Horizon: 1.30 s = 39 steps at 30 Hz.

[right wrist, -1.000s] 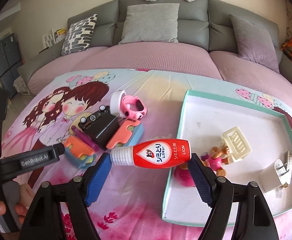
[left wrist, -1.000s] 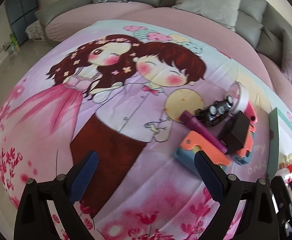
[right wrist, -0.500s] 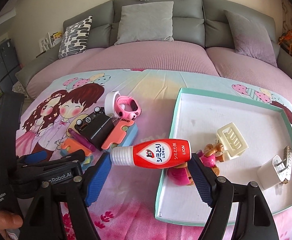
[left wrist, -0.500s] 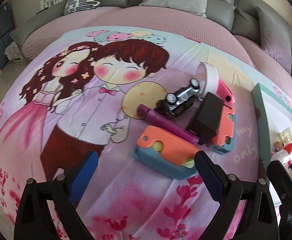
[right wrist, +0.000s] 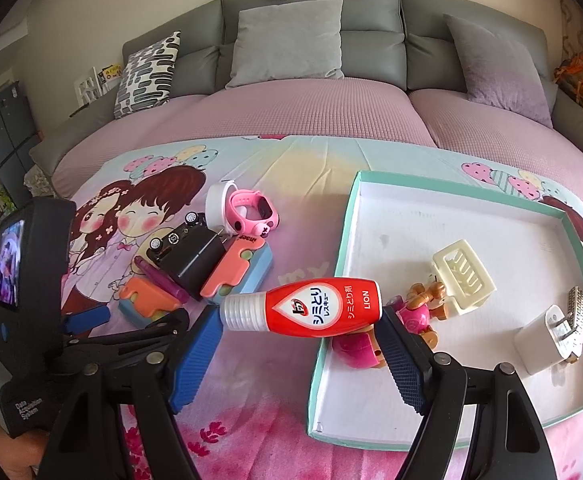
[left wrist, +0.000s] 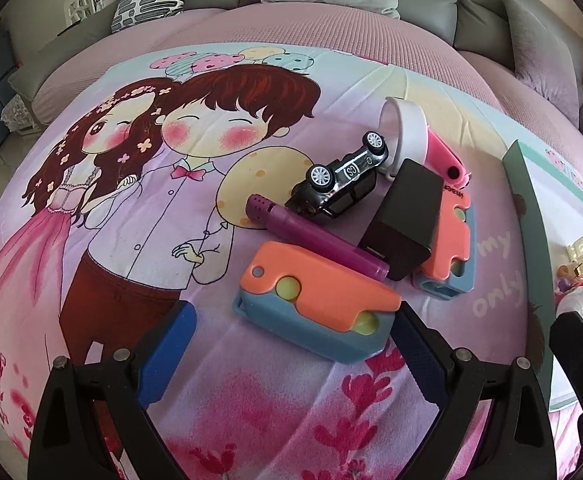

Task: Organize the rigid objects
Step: 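Lift the red bottle with the right tool while the left tool grasps the coral-and-blue case, then carry the case and bottle over the tray and open the left tool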

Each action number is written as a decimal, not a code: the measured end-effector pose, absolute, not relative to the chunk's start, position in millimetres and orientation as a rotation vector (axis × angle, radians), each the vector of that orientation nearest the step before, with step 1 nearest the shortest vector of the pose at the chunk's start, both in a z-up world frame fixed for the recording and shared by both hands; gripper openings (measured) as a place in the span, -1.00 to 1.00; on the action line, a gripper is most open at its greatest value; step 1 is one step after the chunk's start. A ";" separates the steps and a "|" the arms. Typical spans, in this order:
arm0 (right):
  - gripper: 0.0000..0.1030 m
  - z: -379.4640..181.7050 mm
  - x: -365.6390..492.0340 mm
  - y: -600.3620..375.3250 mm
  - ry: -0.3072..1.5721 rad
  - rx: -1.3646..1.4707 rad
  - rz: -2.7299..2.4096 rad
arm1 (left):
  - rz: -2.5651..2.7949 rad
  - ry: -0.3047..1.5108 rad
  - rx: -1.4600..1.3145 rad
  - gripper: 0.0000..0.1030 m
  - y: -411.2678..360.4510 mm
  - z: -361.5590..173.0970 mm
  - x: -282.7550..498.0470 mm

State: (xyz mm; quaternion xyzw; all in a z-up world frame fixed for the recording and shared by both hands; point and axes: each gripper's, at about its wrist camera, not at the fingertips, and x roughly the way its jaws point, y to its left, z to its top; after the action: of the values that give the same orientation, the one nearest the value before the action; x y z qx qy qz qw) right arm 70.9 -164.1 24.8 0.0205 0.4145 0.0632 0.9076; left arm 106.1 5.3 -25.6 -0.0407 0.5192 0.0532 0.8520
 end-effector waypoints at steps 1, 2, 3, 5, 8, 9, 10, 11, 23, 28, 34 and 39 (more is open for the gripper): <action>0.56 24.5 71.1 -164.5 0.857 0.043 0.130 | 0.119 1.095 -0.081 0.88 5.0 -26.1 106.1; 0.56 24.3 71.3 -164.6 0.859 0.043 0.130 | 0.122 1.098 -0.082 0.88 5.4 -26.6 106.1; 0.56 24.2 71.3 -164.6 0.861 0.043 0.130 | 0.122 1.097 -0.086 0.88 6.4 -26.9 106.4; 0.56 23.4 71.8 -164.2 0.865 0.043 0.131 | 0.127 1.093 -0.090 0.88 7.6 -26.3 106.0; 0.56 22.3 72.1 -163.9 0.871 0.043 0.133 | 0.136 1.087 -0.080 0.88 9.6 -27.9 107.4; 0.56 22.0 72.1 -163.9 0.872 0.044 0.133 | 0.136 1.085 -0.077 0.88 9.7 -28.5 108.0; 0.56 22.0 72.1 -163.9 0.872 0.044 0.133 | 0.136 1.082 -0.076 0.88 9.8 -28.5 108.3; 0.56 21.9 72.2 -163.9 0.872 0.044 0.133 | 0.136 1.081 -0.079 0.88 10.1 -28.5 108.6; 0.56 22.4 72.4 -164.1 0.873 0.044 0.134 | 0.146 1.061 -0.102 0.47 15.5 -23.5 108.4; 0.56 22.1 72.4 -164.0 0.873 0.046 0.134 | 0.147 1.059 -0.109 0.47 15.5 -22.0 106.3; 0.56 21.7 72.0 -164.0 0.873 0.048 0.137 | 0.149 1.044 -0.110 0.46 14.8 -16.3 104.4; 0.56 23.7 71.3 -166.1 0.867 0.058 0.136 | 0.150 1.012 -0.107 0.45 13.8 -5.4 101.4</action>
State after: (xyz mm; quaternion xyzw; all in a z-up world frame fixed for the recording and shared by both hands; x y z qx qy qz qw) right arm 71.3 -166.1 23.7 0.0281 0.4196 0.0659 0.9049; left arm 101.4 13.8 -5.4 -0.0513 0.4839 0.0719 0.8707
